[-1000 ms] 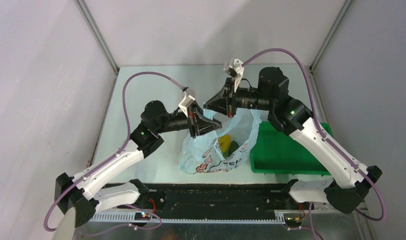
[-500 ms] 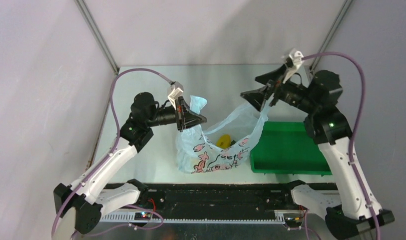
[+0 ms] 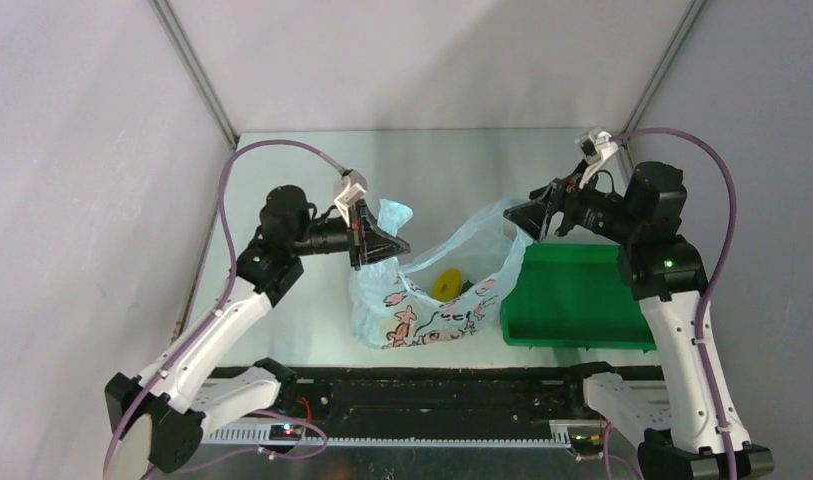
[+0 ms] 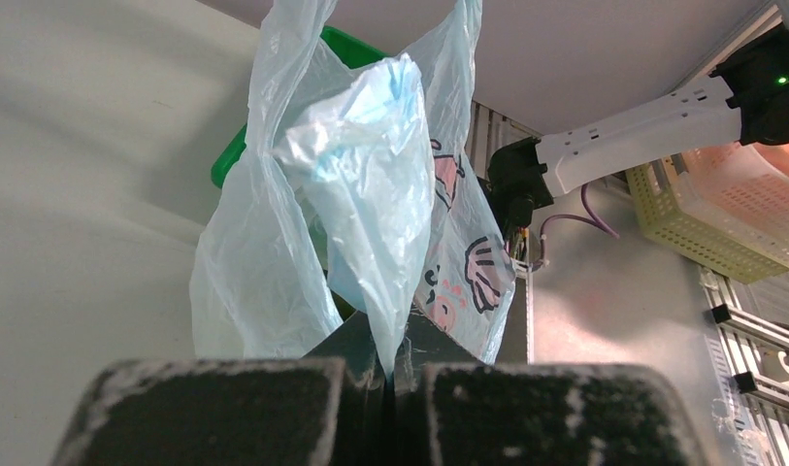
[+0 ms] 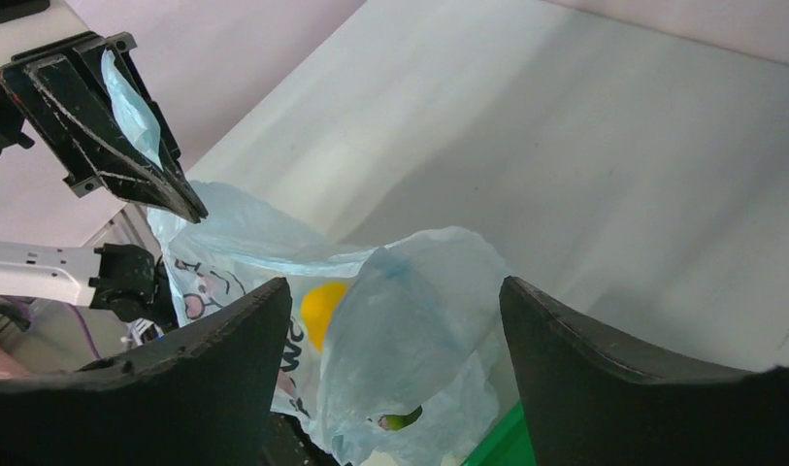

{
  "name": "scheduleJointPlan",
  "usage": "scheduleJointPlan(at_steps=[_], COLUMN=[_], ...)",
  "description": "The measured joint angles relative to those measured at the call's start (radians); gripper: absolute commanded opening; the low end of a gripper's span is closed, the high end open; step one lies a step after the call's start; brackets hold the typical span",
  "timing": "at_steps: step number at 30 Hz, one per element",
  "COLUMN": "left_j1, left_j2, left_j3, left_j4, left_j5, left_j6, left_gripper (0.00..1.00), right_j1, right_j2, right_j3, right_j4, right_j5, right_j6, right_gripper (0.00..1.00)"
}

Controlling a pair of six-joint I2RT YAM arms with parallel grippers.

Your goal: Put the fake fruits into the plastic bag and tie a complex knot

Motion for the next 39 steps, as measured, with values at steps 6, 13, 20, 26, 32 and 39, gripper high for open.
scheduleJointPlan(at_steps=[6,13,20,26,32,39], left_j1=[0.0,0.0,-0.023,-0.153,-0.271,-0.336], left_j2=[-0.001,-0.008,-0.01,0.049,0.162,0.345], left_j3=[0.0,0.0,0.121,0.423,0.527,0.517], left_j4=[0.0,-0.001,-0.151,-0.222,-0.126,0.018], left_j5=[0.005,0.0,-0.124,-0.298,-0.333,-0.287], left_j6=[0.002,0.009,0.118,0.2,0.198,0.144], left_gripper=[0.0,0.05,0.94,0.99,0.99,0.99], right_j1=[-0.006,-0.009,0.04,0.137,0.183,0.206], right_j2=[0.021,0.05,-0.006,-0.056,-0.07,-0.072], right_j3=[-0.026,-0.038,-0.039,-0.039,-0.039,-0.039], right_j4=[0.01,0.029,0.08,0.088,0.088,0.089], right_j5=[-0.058,-0.095,-0.03,0.106,0.205,0.24], right_j6=[0.008,0.058,0.141,0.176,0.214,0.241], right_gripper=[0.61,0.13,0.0,0.0,0.0,0.0])
